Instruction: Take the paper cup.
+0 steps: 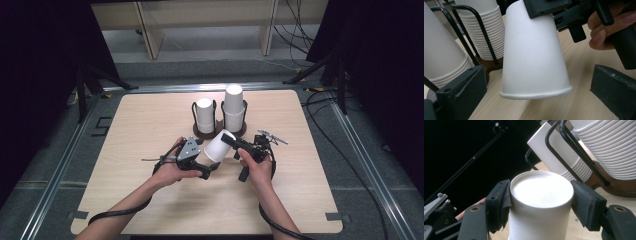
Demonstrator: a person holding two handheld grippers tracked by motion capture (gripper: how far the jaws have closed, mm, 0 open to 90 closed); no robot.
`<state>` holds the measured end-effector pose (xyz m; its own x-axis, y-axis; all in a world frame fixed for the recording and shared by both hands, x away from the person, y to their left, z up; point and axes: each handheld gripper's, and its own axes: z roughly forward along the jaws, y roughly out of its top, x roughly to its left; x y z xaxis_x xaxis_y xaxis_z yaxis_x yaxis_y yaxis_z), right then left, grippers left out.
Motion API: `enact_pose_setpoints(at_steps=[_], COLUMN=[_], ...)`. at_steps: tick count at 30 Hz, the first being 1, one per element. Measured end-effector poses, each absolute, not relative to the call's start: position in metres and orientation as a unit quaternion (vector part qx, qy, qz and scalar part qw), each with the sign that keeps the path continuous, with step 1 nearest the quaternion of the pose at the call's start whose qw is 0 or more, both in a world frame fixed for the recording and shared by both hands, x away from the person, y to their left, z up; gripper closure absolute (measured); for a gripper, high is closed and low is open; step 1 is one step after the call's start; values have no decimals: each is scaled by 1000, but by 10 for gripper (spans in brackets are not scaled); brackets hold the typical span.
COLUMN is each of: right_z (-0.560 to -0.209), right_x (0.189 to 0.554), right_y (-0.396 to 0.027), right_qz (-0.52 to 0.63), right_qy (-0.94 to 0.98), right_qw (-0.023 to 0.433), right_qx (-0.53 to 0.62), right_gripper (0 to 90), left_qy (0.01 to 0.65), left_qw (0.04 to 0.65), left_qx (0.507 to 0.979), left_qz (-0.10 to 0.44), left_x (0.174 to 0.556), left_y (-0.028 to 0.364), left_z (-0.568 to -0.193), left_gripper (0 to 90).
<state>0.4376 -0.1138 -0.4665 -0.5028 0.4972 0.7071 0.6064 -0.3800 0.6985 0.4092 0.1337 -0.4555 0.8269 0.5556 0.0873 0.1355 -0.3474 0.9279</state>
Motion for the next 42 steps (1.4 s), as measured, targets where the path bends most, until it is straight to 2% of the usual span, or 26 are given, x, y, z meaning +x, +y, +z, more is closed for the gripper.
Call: enact_pose_setpoints(at_steps=[2, 3, 6, 7, 8, 27, 28, 35, 38, 40, 42], right_z=[-467, -467, -466, -469, -468, -469, -468, -467, -466, -468, -468], right_x=[438, 438, 437, 440, 440, 440, 439, 438, 438, 440, 440], right_y=[-114, -113, -114, -115, -114, -113, -113, -113, -112, -113, -113], right_qz=[-668, -671, -669, -673, -672, -671, -672, -671, -670, -676, -676], right_qy=[-554, -545, -537, -543, -527, -519, -515, -512, -509, -517, -514], right_qw=[40, 57, 73, 44, 72, 85, 98, 104, 112, 94, 98], right_qx=[-496, -499, -509, -500, -516, -523, -524, -525, -529, -517, -519], right_gripper=[355, 355, 355, 355, 355, 355, 355, 355, 355, 356, 355], left_qy=[218, 219, 220, 220, 219, 222, 223, 219, 213, 213, 212], left_qw=[532, 533, 534, 534, 534, 530, 531, 526, 529, 530, 529], left_qx=[793, 792, 791, 791, 791, 794, 793, 796, 793, 792, 792], left_qz=[201, 201, 200, 201, 202, 199, 199, 204, 215, 217, 217], left_x=[409, 409, 408, 408, 408, 415, 415, 417, 416, 417, 417], left_y=[133, 133, 133, 133, 133, 129, 129, 127, 127, 127, 127], left_z=[-456, -456, -456, -456, -456, -461, -462, -466, -466, -466, -466], left_gripper=[0, 0, 0, 0, 0, 7, 15, 52, 112, 139, 140])
